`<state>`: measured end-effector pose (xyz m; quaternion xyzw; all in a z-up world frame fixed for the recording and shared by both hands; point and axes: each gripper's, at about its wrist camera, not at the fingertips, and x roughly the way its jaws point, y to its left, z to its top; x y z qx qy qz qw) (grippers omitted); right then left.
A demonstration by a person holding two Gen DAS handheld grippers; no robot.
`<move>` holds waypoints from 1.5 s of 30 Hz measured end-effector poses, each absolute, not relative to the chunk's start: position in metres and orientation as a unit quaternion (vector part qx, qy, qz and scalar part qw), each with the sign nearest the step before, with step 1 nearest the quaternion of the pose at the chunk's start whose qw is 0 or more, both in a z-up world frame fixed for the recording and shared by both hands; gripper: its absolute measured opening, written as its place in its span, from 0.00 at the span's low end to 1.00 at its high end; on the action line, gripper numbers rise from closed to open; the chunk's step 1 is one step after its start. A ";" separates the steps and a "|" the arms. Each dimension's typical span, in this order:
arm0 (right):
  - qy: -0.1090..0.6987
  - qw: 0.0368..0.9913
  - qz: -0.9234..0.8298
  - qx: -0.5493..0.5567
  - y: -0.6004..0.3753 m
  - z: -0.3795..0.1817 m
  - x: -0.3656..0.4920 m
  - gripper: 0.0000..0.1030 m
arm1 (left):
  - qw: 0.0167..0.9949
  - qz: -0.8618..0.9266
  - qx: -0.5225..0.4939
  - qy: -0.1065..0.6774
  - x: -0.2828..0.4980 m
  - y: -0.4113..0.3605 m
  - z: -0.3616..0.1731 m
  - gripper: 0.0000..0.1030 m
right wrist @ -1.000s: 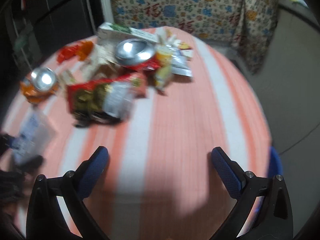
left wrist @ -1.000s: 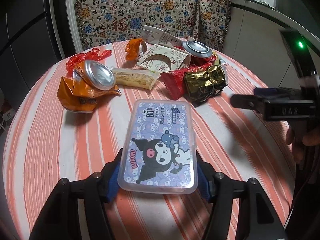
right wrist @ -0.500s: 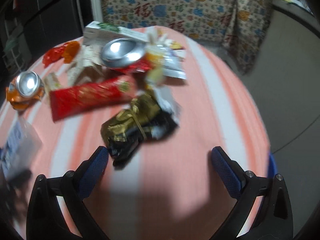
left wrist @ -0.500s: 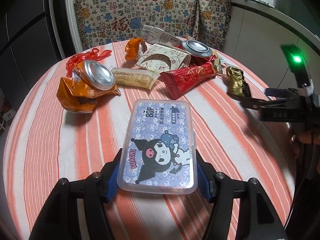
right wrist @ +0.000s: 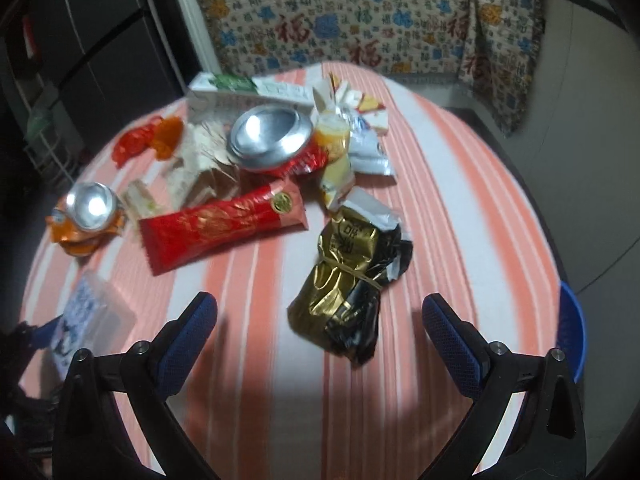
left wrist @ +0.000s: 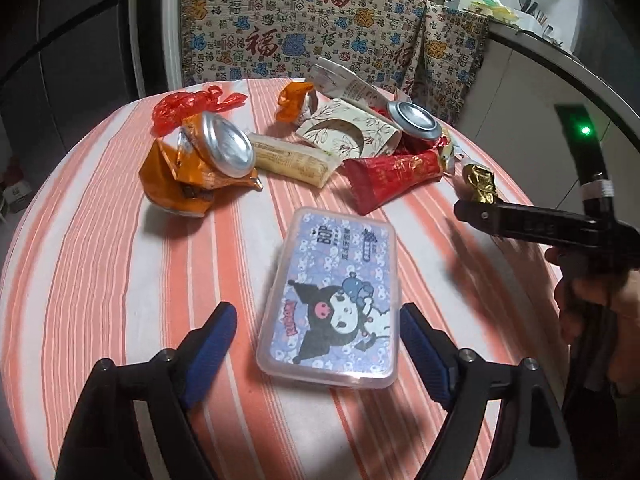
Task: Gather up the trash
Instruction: 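Grasp the gold-and-black wrapper with the right gripper and lift it, then drop the plastic box and gold wrapper into the blue wastebasket with both grippers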
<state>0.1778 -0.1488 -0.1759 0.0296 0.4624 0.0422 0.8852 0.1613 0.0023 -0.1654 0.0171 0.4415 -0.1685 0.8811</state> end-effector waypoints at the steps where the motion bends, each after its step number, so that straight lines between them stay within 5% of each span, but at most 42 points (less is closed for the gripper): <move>1: 0.461 0.887 0.036 0.022 -0.151 -0.176 0.176 0.68 | 0.881 -0.173 0.028 0.440 0.162 -0.001 -0.163 0.82; 4: 0.459 0.887 0.048 0.030 -0.162 -0.167 0.168 0.64 | 0.875 -0.189 0.079 0.439 0.166 -0.016 -0.161 0.82; 7: 0.459 0.885 0.063 0.039 -0.171 -0.157 0.166 0.78 | 0.863 -0.192 0.107 0.454 0.173 -0.026 -0.166 0.80; 10: 0.472 0.876 0.082 0.052 -0.174 -0.154 0.178 0.77 | 0.857 -0.185 0.124 0.465 0.175 -0.031 -0.170 0.61; 12: 0.484 0.869 0.083 0.052 -0.175 -0.158 0.187 0.59 | 0.858 -0.186 0.116 0.465 0.173 -0.030 -0.169 0.61; 13: 0.489 0.867 0.079 0.050 -0.177 -0.159 0.188 0.38 | 0.858 -0.188 0.108 0.465 0.171 -0.029 -0.167 0.61; 14: 0.487 0.868 0.080 0.054 -0.180 -0.157 0.186 0.36 | 0.860 -0.189 0.100 0.464 0.169 -0.029 -0.166 0.61; 22: 0.467 0.875 0.109 0.064 -0.210 -0.129 0.157 0.34 | 0.857 -0.231 0.060 0.456 0.168 -0.074 -0.147 0.61; 32: 0.453 0.885 0.016 0.105 -0.351 -0.107 0.135 0.34 | 0.832 -0.326 0.075 0.442 0.185 -0.245 -0.128 0.61; 45: 0.469 0.864 -0.080 0.164 -0.497 -0.156 0.134 0.34 | 0.785 -0.387 0.109 0.472 0.204 -0.278 -0.152 0.61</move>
